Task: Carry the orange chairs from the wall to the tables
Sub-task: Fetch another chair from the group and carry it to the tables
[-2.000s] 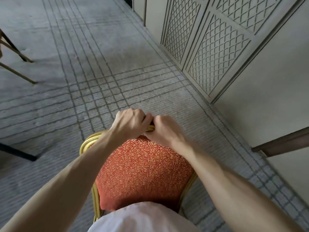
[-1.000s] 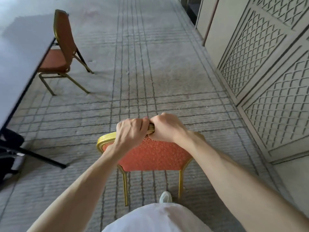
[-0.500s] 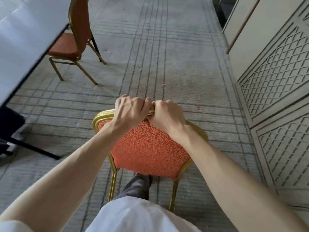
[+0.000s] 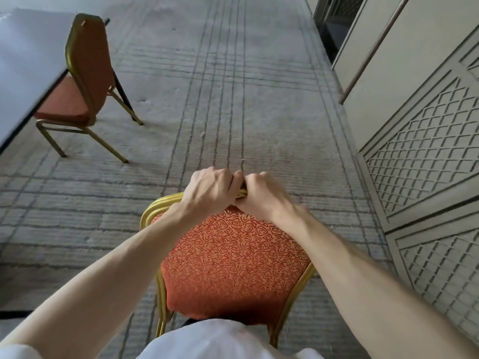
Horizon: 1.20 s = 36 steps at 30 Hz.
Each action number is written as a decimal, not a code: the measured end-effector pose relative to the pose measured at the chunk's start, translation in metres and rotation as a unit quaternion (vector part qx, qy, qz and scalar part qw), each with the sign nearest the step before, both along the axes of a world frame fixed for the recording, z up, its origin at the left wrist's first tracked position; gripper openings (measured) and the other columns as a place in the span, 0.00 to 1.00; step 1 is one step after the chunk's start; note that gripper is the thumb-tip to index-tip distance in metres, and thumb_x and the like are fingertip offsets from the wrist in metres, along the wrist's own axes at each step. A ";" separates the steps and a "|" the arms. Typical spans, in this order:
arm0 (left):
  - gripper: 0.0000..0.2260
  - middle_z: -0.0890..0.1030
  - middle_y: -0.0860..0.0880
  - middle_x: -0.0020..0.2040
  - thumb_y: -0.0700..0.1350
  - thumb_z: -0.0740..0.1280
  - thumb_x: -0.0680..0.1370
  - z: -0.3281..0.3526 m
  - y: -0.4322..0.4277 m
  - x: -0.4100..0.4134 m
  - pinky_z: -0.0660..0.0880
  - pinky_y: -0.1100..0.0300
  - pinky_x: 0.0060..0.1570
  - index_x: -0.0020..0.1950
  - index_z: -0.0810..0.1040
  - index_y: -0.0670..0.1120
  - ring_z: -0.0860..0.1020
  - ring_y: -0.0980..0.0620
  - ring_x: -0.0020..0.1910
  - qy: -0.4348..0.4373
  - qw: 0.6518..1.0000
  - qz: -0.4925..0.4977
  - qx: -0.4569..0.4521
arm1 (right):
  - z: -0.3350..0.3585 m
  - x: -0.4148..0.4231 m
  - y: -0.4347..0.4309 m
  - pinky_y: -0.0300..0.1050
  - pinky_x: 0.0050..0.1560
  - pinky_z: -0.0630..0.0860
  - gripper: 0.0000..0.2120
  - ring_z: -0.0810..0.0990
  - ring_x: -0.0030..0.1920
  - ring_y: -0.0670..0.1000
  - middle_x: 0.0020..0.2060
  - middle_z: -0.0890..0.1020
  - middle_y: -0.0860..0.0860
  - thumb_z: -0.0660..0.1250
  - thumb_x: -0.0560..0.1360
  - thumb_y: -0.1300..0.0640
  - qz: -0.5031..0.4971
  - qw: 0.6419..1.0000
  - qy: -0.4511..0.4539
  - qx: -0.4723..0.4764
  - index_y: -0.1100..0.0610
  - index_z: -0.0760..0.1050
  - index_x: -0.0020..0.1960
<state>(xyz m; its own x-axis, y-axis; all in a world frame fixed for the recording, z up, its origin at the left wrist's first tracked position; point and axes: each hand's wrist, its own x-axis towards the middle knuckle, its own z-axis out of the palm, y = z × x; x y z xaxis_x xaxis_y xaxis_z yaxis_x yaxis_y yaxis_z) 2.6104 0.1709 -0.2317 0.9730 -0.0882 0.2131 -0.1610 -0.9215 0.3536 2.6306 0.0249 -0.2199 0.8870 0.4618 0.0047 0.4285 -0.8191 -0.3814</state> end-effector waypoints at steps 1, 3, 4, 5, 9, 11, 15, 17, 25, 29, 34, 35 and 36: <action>0.21 0.77 0.45 0.31 0.52 0.57 0.83 0.001 0.004 0.010 0.74 0.48 0.35 0.31 0.68 0.46 0.77 0.40 0.33 0.001 1.000 -0.006 0.001 | 0.000 0.010 0.004 0.47 0.39 0.77 0.17 0.84 0.44 0.59 0.40 0.85 0.57 0.68 0.71 0.42 0.003 1.000 0.010 0.005 0.56 0.82 0.45; 0.22 0.78 0.45 0.31 0.53 0.55 0.83 0.000 0.020 0.028 0.71 0.51 0.33 0.30 0.67 0.47 0.77 0.40 0.33 0.003 1.000 -0.006 0.003 | 0.001 0.032 0.018 0.47 0.39 0.77 0.17 0.84 0.44 0.59 0.41 0.85 0.57 0.67 0.71 0.42 0.024 0.999 0.019 0.012 0.56 0.81 0.45; 0.23 0.78 0.45 0.31 0.55 0.53 0.82 -0.001 0.031 0.034 0.69 0.53 0.32 0.30 0.67 0.47 0.77 0.41 0.33 0.000 1.000 0.003 0.006 | 0.003 0.040 0.028 0.48 0.40 0.78 0.17 0.83 0.45 0.59 0.41 0.85 0.57 0.67 0.71 0.42 0.040 0.999 0.018 0.010 0.56 0.81 0.46; 0.24 0.78 0.45 0.31 0.56 0.51 0.82 -0.001 0.041 0.037 0.68 0.54 0.32 0.30 0.68 0.47 0.77 0.41 0.33 -0.005 1.000 0.012 0.006 | 0.005 0.047 0.039 0.48 0.42 0.78 0.17 0.83 0.46 0.60 0.42 0.85 0.58 0.67 0.71 0.42 0.058 0.998 0.018 0.008 0.56 0.80 0.47; 0.29 0.77 0.45 0.29 0.60 0.44 0.79 0.007 0.091 0.046 0.71 0.53 0.32 0.29 0.69 0.44 0.77 0.41 0.32 -0.020 0.997 0.070 0.011 | 0.023 0.074 0.091 0.49 0.44 0.79 0.17 0.83 0.48 0.60 0.43 0.85 0.57 0.66 0.72 0.41 0.139 0.990 -0.001 -0.009 0.54 0.80 0.49; 0.29 0.75 0.46 0.27 0.60 0.44 0.79 0.014 0.114 0.046 0.70 0.54 0.30 0.29 0.69 0.43 0.76 0.43 0.30 -0.035 0.993 0.108 0.012 | 0.033 0.082 0.116 0.49 0.44 0.77 0.15 0.83 0.48 0.61 0.43 0.84 0.58 0.67 0.73 0.44 0.187 0.982 -0.012 -0.002 0.55 0.80 0.49; 0.27 0.71 0.47 0.24 0.58 0.48 0.80 0.029 0.144 0.039 0.66 0.56 0.27 0.26 0.63 0.45 0.72 0.43 0.25 -0.077 0.984 0.161 0.011 | 0.047 0.095 0.151 0.49 0.43 0.77 0.13 0.83 0.45 0.61 0.42 0.84 0.57 0.65 0.74 0.47 0.265 0.962 -0.059 0.005 0.56 0.79 0.48; 0.28 0.70 0.48 0.23 0.57 0.48 0.81 0.031 0.155 0.035 0.66 0.56 0.26 0.25 0.65 0.43 0.71 0.45 0.23 -0.078 0.977 0.196 0.018 | 0.047 0.103 0.166 0.48 0.41 0.77 0.13 0.83 0.42 0.60 0.40 0.84 0.56 0.65 0.73 0.47 0.313 0.946 -0.085 0.009 0.56 0.80 0.47; 0.26 0.72 0.49 0.22 0.53 0.52 0.81 0.001 0.160 0.054 0.58 0.60 0.28 0.25 0.70 0.43 0.72 0.46 0.22 -0.070 0.944 0.320 0.042 | 0.019 0.155 0.202 0.43 0.27 0.72 0.09 0.78 0.24 0.57 0.23 0.78 0.52 0.72 0.67 0.52 0.437 0.882 -0.173 0.018 0.56 0.76 0.34; 0.26 0.69 0.52 0.21 0.53 0.52 0.80 -0.016 0.151 0.091 0.57 0.60 0.29 0.24 0.67 0.44 0.65 0.51 0.20 -0.048 0.919 0.391 0.021 | 0.003 0.205 0.216 0.48 0.30 0.78 0.10 0.81 0.27 0.59 0.26 0.80 0.54 0.67 0.71 0.52 0.501 0.854 -0.136 -0.034 0.57 0.76 0.35; 0.26 0.70 0.50 0.22 0.54 0.51 0.80 -0.025 0.148 0.140 0.58 0.60 0.29 0.24 0.66 0.45 0.68 0.49 0.20 0.001 0.889 0.457 0.017 | -0.001 0.262 0.234 0.47 0.39 0.78 0.12 0.82 0.36 0.55 0.33 0.82 0.51 0.61 0.75 0.48 0.548 0.831 -0.069 -0.072 0.54 0.75 0.38; 0.27 0.71 0.50 0.22 0.54 0.51 0.80 -0.025 0.154 0.153 0.58 0.59 0.29 0.24 0.68 0.45 0.70 0.49 0.21 -0.001 0.878 0.478 0.027 | 0.000 0.276 0.245 0.48 0.40 0.79 0.13 0.81 0.35 0.54 0.33 0.82 0.50 0.61 0.75 0.48 0.562 0.822 -0.065 -0.066 0.54 0.75 0.38; 0.27 0.71 0.50 0.22 0.54 0.51 0.80 -0.027 0.157 0.158 0.59 0.59 0.30 0.24 0.69 0.45 0.70 0.49 0.22 0.001 0.869 0.494 0.024 | -0.002 0.284 0.253 0.48 0.40 0.79 0.13 0.81 0.35 0.54 0.33 0.82 0.49 0.61 0.75 0.47 0.577 0.812 -0.070 -0.060 0.54 0.75 0.38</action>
<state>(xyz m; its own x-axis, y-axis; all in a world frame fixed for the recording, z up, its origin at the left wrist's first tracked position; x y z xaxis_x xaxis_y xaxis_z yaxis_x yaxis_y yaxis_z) 2.7685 0.3281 -0.2584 0.5798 0.7817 0.2298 0.7179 -0.6235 0.3096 2.9148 0.2778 -0.2222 -0.1410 0.9892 -0.0394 0.9690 0.1297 -0.2104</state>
